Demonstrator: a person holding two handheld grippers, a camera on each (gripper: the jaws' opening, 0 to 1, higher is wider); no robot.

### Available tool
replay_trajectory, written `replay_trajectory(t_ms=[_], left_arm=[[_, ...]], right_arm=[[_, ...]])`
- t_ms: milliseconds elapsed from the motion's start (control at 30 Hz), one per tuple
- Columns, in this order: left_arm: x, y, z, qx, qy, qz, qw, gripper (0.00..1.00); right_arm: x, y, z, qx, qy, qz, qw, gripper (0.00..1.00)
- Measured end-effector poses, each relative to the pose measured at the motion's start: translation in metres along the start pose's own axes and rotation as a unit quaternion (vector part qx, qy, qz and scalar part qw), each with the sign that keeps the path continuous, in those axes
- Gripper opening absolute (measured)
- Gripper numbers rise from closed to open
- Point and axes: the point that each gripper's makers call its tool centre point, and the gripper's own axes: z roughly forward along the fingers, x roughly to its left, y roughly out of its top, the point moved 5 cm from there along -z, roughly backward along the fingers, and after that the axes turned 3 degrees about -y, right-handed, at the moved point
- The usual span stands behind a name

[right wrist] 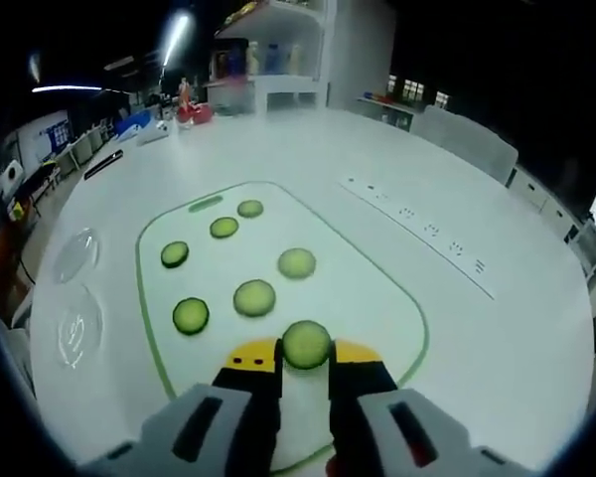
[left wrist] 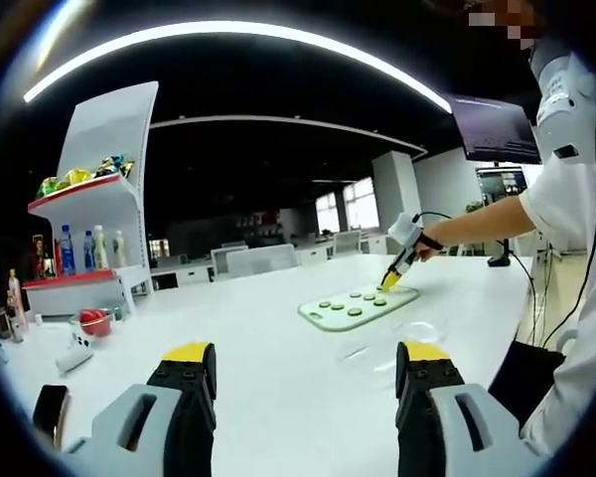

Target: Open the petri dish lid, add cucumber slices into the petri dish, and close the lid

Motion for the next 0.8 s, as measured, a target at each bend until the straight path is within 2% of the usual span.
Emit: replay_trajectory(t_ms=[400,800], left_arm=[[-0.003,-0.001,-0.001,0.002,-0.006,0.002,1.0000,0.73],[-0.008,-0.004,0.004,0.013,-0.022,0.006,0.9997,0.73]], right_arm=[[-0.001,0.006,-0.006,-0.011,-0.003,0.004,0.9999,0.17],[-0.001,0.032,-0.037,-0.048,-0.005,-0.005,0.9988,0.17]])
